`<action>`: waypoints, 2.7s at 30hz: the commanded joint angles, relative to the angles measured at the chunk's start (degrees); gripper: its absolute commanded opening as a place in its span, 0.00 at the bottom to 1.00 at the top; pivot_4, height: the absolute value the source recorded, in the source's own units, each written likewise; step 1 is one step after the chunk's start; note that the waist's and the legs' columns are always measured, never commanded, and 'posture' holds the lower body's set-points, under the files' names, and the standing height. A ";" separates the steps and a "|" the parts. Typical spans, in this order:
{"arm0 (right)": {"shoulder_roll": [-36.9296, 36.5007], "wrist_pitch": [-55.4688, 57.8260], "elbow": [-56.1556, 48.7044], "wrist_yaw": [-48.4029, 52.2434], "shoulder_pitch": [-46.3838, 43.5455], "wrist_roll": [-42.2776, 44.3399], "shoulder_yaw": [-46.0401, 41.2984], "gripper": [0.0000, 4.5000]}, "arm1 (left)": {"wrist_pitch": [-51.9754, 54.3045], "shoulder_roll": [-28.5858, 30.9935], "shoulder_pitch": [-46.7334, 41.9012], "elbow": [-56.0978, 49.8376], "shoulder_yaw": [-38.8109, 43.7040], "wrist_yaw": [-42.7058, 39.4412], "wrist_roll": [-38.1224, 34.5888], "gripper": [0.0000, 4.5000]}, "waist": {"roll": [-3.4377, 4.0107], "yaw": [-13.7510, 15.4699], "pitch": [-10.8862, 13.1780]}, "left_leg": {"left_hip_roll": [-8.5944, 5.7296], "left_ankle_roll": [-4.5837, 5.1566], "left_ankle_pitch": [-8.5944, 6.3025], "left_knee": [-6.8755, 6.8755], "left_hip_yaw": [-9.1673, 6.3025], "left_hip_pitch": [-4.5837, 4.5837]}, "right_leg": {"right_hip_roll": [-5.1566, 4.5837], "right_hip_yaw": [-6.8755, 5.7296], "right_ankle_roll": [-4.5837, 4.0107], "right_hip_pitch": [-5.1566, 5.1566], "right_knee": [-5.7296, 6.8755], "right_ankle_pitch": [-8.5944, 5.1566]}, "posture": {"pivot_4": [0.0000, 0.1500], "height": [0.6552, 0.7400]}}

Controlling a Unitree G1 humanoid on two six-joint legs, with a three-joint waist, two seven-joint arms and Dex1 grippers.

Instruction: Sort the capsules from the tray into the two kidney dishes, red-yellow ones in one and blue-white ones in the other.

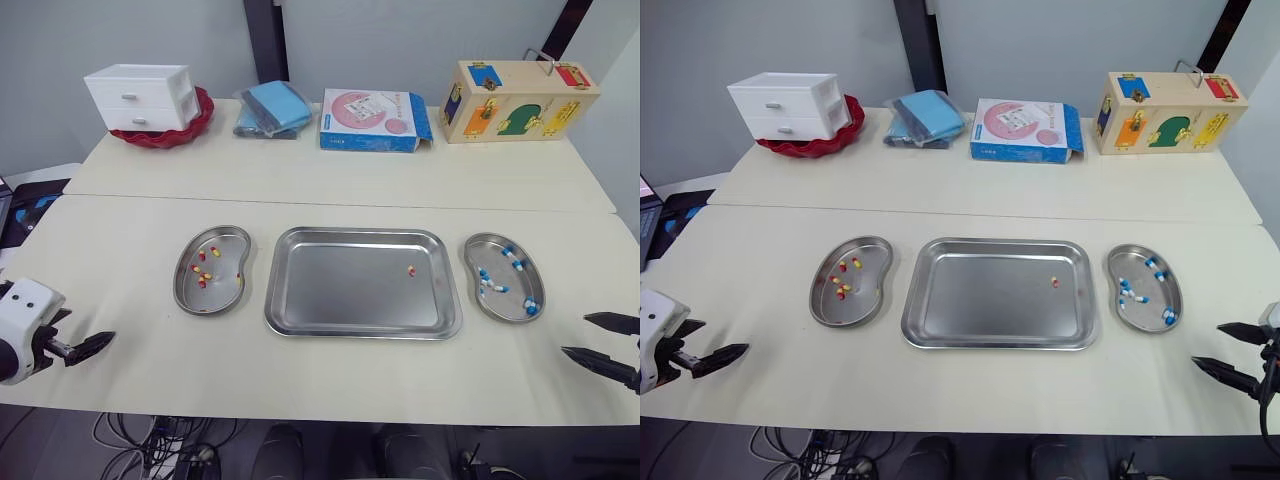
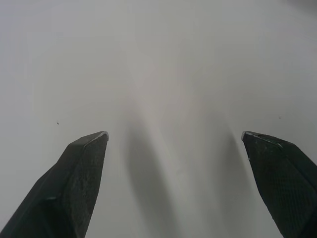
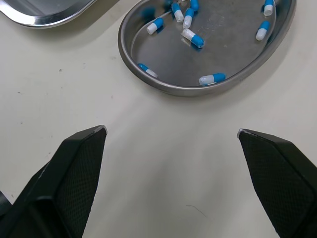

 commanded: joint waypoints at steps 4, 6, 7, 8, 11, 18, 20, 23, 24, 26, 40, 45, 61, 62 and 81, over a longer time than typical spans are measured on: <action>-0.86 -0.90 1.35 1.40 -3.22 -0.79 0.74 1.00 | 0.13 -0.26 1.63 -2.53 3.04 0.73 -0.79 1.00 | 0.01 -0.04 0.00 | 0.00 0.00 0.00 0.01 0.00 0.01 | 0.00 -0.01 0.00 0.01 0.01 0.00 | 1.00 1.00; -0.80 -1.09 1.61 1.81 -3.37 -1.03 0.75 1.00 | 0.28 -0.07 1.87 -2.80 3.31 0.65 -0.96 1.00 | 0.01 -0.04 0.00 | 0.00 0.00 0.00 0.00 -0.01 0.00 | 0.00 -0.01 0.00 0.01 0.00 0.00 | 1.00 1.00; -0.70 -1.17 1.58 1.94 -3.33 -1.11 0.73 1.00 | 0.30 -0.01 1.98 -2.89 3.44 0.56 -1.03 1.00 | 0.01 -0.01 0.00 | 0.00 0.00 0.00 0.00 0.00 0.00 | 0.00 -0.01 0.00 0.01 0.00 0.00 | 1.00 1.00; -0.56 -1.25 1.43 2.07 -3.18 -1.11 0.67 1.00 | 0.29 0.04 2.16 -3.04 3.53 0.41 -1.07 1.00 | 0.01 0.03 0.00 | 0.00 0.00 0.00 0.01 -0.01 0.00 | 0.00 -0.02 0.00 0.01 0.00 0.00 | 1.00 1.00; 0.19 -1.53 0.41 2.30 -2.54 -0.80 0.25 1.00 | 0.49 0.22 2.45 -3.90 3.36 -0.01 -1.23 1.00 | 0.01 0.03 0.00 | 0.00 0.00 0.00 0.01 -0.02 0.01 | 0.00 -0.03 0.00 0.02 0.00 0.00 | 1.00 1.00; 9.06 -6.55 -9.61 2.32 0.92 4.09 -2.50 1.00 | 4.58 0.17 -1.59 -13.07 -1.95 -1.20 -3.42 1.00 | 0.00 0.30 0.00 | 0.00 0.00 0.00 0.02 -0.10 -0.01 | 0.00 -0.11 0.00 0.06 0.00 0.00 | 1.00 1.00; 13.39 -9.10 -13.91 1.29 1.82 5.82 -2.55 1.00 | 5.92 -0.20 -3.51 -15.74 -4.27 -1.48 -4.25 1.00 | 0.02 0.29 -0.02 | 0.00 -0.01 0.01 0.04 -0.12 0.01 | 0.00 -0.12 0.00 0.11 0.02 0.00 | 1.00 1.00; 19.99 -11.30 -21.41 -0.77 4.20 8.26 -0.54 1.00 | 7.44 -0.22 -7.64 -19.34 -9.13 -2.22 -5.18 1.00 | 0.07 0.19 -0.04 | 0.00 -0.01 0.01 0.03 -0.14 0.02 | 0.00 -0.14 0.00 0.14 0.03 0.00 | 1.00 1.00; 23.45 -13.25 -23.78 -1.35 5.71 8.76 1.04 1.00 | 7.74 -0.78 -10.82 -20.37 -11.90 -2.42 -5.61 1.00 | 0.09 0.20 -0.05 | 0.00 -0.01 0.01 0.03 -0.13 0.02 | 0.00 -0.12 0.00 0.13 0.03 0.00 | 1.00 1.00; 27.76 -15.97 -26.37 -2.24 8.05 8.27 3.63 1.00 | 8.69 -1.71 -16.02 -21.52 -16.28 -3.16 -6.34 1.00 | 0.04 0.42 -0.08 | 0.02 -0.02 0.01 0.04 -0.23 0.00 | 0.03 -0.22 0.00 0.15 0.04 0.00 | 1.00 1.00; 36.84 -30.89 -24.55 -8.32 9.56 2.05 12.00 1.00 | 3.11 -20.94 -43.97 -13.81 -44.46 -8.04 -0.98 1.00 | 0.17 0.25 -0.14 | -0.03 -0.02 0.02 0.17 -0.21 0.20 | 0.06 -0.17 -0.01 0.31 0.25 0.01 | 1.00 1.00; 37.64 -32.46 -25.60 -10.14 12.03 1.18 14.56 1.00 | -4.61 -31.73 -52.03 -0.59 -49.63 -7.04 3.73 1.00 | 0.18 0.48 -0.14 | -0.07 -0.02 0.02 0.36 -0.24 0.19 | 0.06 -0.17 -0.01 0.34 0.35 0.01 | 1.00 1.00; 39.26 -34.94 -29.07 -18.74 16.48 -1.29 18.99 1.00 | -23.96 -51.62 -64.50 35.19 -52.07 -3.74 14.29 1.00 | 0.21 0.20 -0.16 | -0.12 -0.01 0.01 0.41 -0.24 0.17 | 0.07 -0.13 0.00 0.32 0.41 0.01 | 1.00 1.00; 39.27 -35.02 -29.26 -19.13 16.66 -1.47 19.20 1.00 | -25.15 -52.25 -65.16 37.23 -52.10 -3.28 15.04 1.00 | 0.21 0.22 -0.16 | -0.13 -0.01 0.01 0.41 -0.24 0.16 | 0.07 -0.13 0.00 0.32 0.40 0.01 | 1.00 1.00; 39.48 -36.86 -31.23 -24.29 18.92 -3.29 22.18 1.00 | -29.17 -56.70 -68.56 47.47 -50.09 -2.47 18.62 1.00 | 0.21 0.24 -0.16 | -0.14 -0.01 0.01 0.41 -0.25 0.14 | 0.07 -0.14 0.01 0.32 0.40 0.00 | 1.00 1.00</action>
